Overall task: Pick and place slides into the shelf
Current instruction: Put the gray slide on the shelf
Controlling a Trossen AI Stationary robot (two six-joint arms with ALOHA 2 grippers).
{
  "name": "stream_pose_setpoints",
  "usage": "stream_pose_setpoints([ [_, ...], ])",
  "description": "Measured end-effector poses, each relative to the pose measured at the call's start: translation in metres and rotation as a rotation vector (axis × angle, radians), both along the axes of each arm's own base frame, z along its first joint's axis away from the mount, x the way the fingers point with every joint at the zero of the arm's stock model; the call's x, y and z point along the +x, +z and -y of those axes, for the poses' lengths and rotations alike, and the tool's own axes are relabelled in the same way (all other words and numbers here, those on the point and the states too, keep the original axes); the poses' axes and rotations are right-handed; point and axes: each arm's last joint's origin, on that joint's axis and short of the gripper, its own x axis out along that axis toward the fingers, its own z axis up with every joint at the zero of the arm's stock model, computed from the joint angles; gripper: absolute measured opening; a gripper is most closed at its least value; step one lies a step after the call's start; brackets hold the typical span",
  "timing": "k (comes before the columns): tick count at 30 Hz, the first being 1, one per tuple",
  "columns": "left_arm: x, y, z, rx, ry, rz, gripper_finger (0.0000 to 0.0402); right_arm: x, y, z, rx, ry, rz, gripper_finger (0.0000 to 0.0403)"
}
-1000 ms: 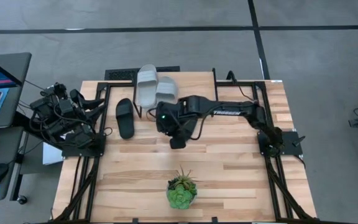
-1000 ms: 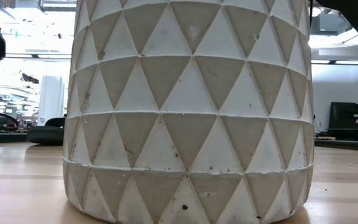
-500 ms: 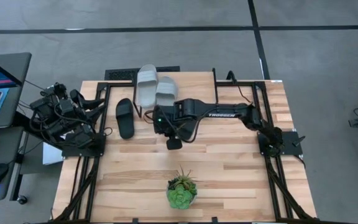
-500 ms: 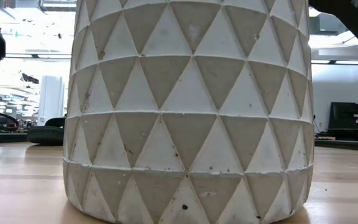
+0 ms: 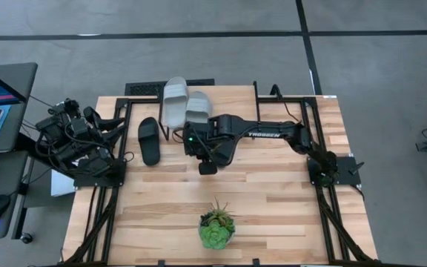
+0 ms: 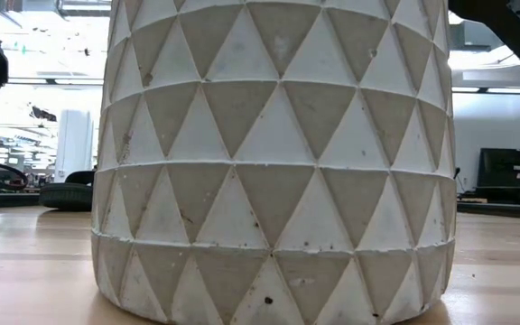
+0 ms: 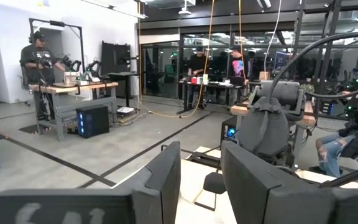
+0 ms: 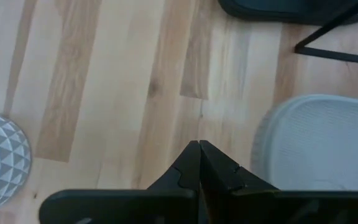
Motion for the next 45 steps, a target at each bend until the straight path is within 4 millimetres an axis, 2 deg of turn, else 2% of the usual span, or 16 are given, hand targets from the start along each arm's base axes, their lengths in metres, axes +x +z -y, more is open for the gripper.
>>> stream_pose_setpoints([
  [45, 0.000, 0.000, 0.000, 0.001, 0.000, -0.001, 0.0103, -0.005, 0.000, 0.058, -0.094, -0.086, -0.006, 0.0000],
])
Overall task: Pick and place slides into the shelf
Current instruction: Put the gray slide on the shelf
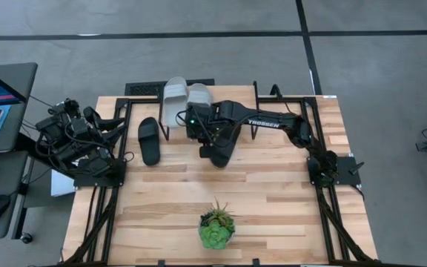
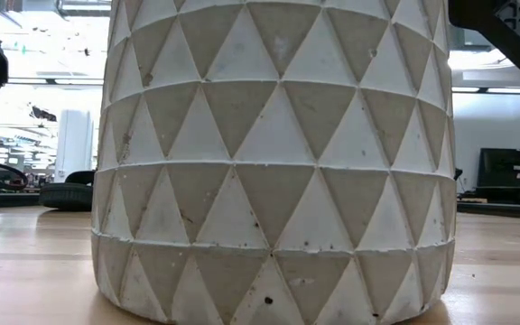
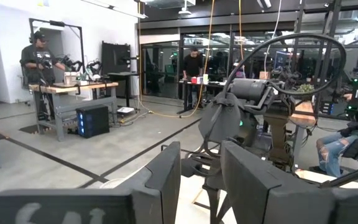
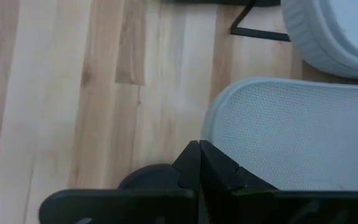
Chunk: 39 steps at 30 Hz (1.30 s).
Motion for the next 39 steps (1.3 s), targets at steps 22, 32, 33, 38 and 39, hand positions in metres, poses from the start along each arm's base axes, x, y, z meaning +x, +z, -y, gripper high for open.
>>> stream_pose_setpoints([
  [22, 0.000, 0.000, 0.000, 0.000, 0.000, 0.000, 0.0103, -0.005, 0.000, 0.031, -0.010, -0.042, 0.002, 0.0000],
  [32, 0.000, 0.000, 0.000, 0.001, 0.000, -0.001, 0.0103, -0.006, 0.001, 0.040, -0.019, -0.054, 0.014, 0.0000],
  [33, 0.000, 0.000, 0.000, 0.001, 0.000, -0.001, 0.0103, -0.006, 0.001, 0.041, -0.020, -0.055, 0.015, 0.0000],
  [38, 0.000, 0.000, 0.000, 0.001, 0.000, -0.001, 0.0103, -0.006, 0.001, 0.039, -0.027, -0.031, 0.013, 0.0000],
  [39, 0.000, 0.000, 0.000, 0.001, 0.000, -0.001, 0.0103, -0.006, 0.001, 0.038, -0.028, -0.024, 0.013, 0.0000],
])
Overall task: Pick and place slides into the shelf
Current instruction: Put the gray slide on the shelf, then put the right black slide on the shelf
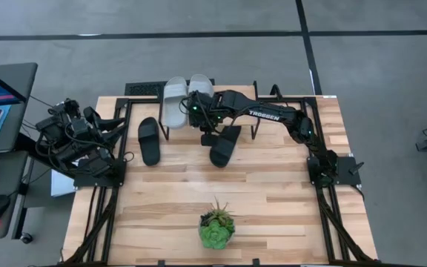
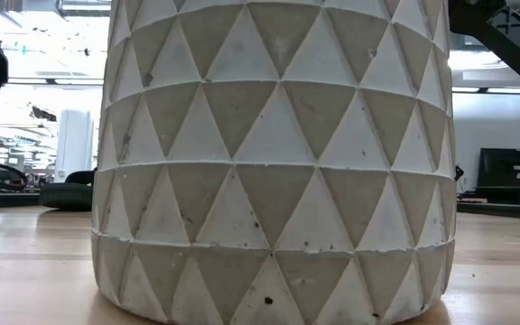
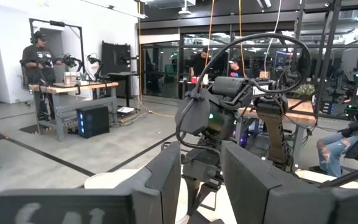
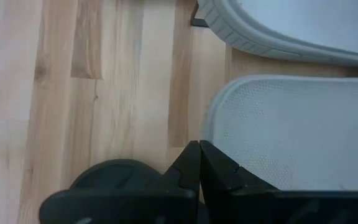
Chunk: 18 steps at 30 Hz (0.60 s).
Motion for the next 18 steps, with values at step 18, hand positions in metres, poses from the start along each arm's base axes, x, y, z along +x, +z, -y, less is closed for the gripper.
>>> stream_pose_setpoints([
  [18, 0.001, -0.001, 0.001, 0.021, 0.003, -0.018, 0.0103, -0.015, 0.027, -0.037, 0.001, 0.075, -0.047, 0.0000],
])
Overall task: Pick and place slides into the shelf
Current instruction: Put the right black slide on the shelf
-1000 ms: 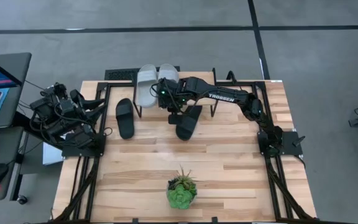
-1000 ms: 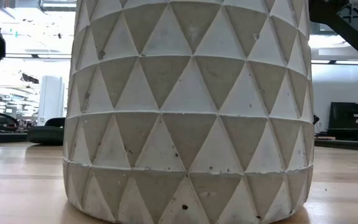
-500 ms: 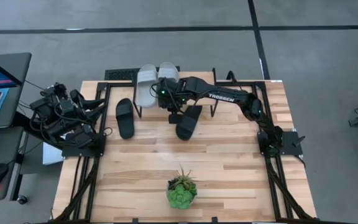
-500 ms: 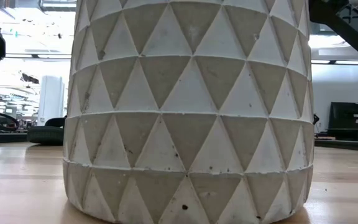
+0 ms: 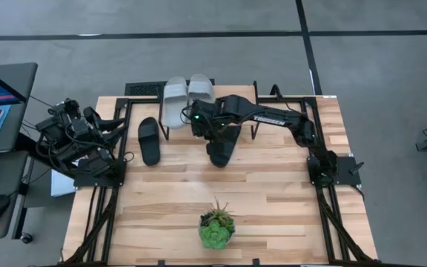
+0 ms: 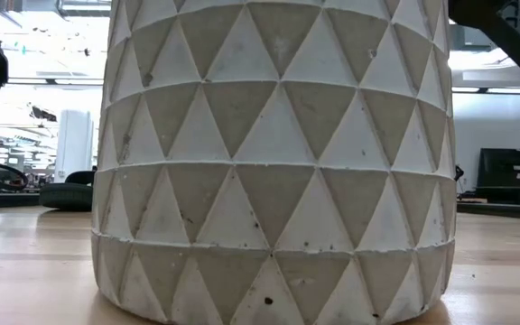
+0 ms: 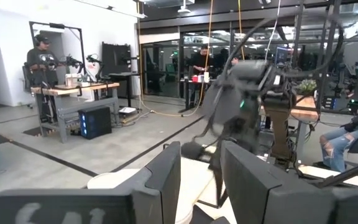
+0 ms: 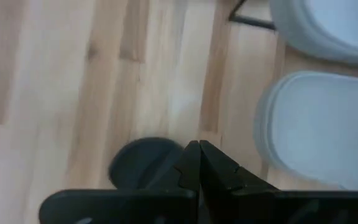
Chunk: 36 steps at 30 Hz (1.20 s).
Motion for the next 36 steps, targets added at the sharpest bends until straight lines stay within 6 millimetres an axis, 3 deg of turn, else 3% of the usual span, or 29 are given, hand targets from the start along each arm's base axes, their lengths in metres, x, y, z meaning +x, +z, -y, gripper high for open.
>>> stream_pose_setpoints([
  [13, 0.001, -0.001, 0.002, 0.025, 0.000, -0.016, 0.0103, -0.067, 0.130, -0.016, -0.015, -0.024, 0.502, 0.0000],
  [18, 0.001, -0.001, 0.002, 0.025, 0.000, -0.015, 0.0103, -0.090, 0.155, -0.017, 0.025, 0.021, 0.599, 0.0000],
  [23, 0.001, -0.001, 0.002, 0.025, 0.000, -0.016, 0.0103, -0.103, 0.153, -0.015, 0.053, 0.017, 0.573, 0.0000],
  [30, 0.001, -0.001, 0.002, 0.027, 0.001, -0.018, 0.0103, -0.125, 0.118, -0.018, 0.129, -0.049, 0.467, 0.0000],
  [36, 0.001, -0.001, 0.001, 0.040, 0.013, -0.024, 0.0103, -0.155, 0.082, -0.028, 0.209, -0.131, 0.602, 0.0000],
])
